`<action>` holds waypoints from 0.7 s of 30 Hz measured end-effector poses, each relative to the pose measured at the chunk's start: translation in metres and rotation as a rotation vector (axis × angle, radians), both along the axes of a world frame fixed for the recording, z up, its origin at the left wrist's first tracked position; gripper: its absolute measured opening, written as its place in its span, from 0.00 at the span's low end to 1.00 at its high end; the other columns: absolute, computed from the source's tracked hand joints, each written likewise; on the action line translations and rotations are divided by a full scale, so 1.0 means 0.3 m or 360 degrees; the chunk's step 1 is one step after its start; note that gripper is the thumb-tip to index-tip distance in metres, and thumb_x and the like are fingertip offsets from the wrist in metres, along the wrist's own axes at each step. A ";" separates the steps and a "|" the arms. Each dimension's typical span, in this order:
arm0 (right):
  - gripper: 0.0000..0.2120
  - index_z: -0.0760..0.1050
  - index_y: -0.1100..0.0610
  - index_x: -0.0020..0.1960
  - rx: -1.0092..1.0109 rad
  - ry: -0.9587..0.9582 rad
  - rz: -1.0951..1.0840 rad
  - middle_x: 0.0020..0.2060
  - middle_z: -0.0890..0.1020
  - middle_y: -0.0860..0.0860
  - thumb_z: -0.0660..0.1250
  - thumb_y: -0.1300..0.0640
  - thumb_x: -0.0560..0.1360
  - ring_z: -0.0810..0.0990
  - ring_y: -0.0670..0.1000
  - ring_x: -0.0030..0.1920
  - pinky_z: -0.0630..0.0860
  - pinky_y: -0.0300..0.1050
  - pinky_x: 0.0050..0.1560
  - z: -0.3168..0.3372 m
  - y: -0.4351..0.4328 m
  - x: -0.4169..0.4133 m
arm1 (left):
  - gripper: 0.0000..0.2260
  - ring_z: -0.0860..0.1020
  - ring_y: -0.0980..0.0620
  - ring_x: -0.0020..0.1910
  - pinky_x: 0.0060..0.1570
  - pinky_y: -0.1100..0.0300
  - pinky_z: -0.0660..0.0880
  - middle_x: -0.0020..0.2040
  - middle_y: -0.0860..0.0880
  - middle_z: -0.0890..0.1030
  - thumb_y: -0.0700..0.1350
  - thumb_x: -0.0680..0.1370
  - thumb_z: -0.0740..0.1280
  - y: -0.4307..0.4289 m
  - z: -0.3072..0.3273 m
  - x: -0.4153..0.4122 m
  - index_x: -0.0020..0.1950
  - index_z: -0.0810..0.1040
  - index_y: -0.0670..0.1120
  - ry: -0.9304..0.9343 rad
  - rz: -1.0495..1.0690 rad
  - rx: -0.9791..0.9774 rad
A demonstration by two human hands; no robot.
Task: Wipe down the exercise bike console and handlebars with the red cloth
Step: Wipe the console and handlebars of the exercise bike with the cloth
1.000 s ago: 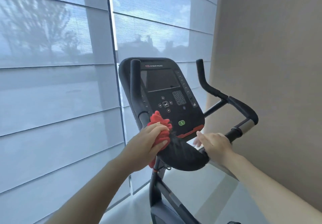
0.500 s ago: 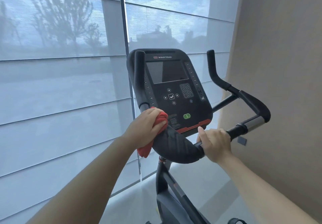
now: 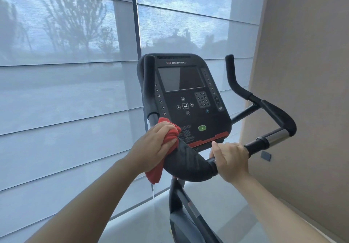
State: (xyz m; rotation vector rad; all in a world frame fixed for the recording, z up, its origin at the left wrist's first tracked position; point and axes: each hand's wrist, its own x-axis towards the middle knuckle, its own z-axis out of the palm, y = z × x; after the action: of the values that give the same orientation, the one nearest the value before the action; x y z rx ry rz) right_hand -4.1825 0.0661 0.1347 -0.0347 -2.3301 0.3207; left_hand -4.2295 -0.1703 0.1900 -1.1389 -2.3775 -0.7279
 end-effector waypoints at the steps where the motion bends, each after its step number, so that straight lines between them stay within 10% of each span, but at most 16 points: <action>1: 0.33 0.74 0.57 0.26 -0.0011 0.0009 0.0001 0.23 0.77 0.50 0.40 0.44 0.75 0.75 0.52 0.28 0.69 0.44 0.44 -0.001 -0.001 -0.002 | 0.10 0.70 0.56 0.63 0.65 0.60 0.65 0.61 0.56 0.74 0.48 0.80 0.58 0.003 0.004 -0.011 0.60 0.73 0.50 0.0007 0.0008 -0.0015; 8: 0.31 0.74 0.58 0.28 -0.0047 -0.0006 0.0029 0.25 0.77 0.51 0.40 0.43 0.73 0.75 0.52 0.29 0.70 0.44 0.43 0.016 -0.014 0.012 | 0.12 0.71 0.51 0.60 0.57 0.51 0.72 0.60 0.53 0.75 0.53 0.80 0.57 0.071 0.035 -0.029 0.60 0.73 0.51 -0.0015 0.0330 -0.0114; 21: 0.18 0.68 0.55 0.34 0.0127 0.0195 0.0077 0.30 0.71 0.49 0.47 0.54 0.77 0.68 0.51 0.33 0.62 0.46 0.45 -0.056 0.006 0.038 | 0.11 0.70 0.54 0.60 0.61 0.63 0.67 0.62 0.54 0.74 0.48 0.80 0.60 0.007 -0.055 0.116 0.61 0.72 0.48 0.0019 0.0145 0.0074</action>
State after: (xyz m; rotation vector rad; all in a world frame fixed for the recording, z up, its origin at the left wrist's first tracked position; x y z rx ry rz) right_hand -4.1710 0.0681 0.1179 0.0784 -2.2224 0.2469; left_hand -4.1947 -0.1682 0.1734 -1.0065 -2.3730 -0.7393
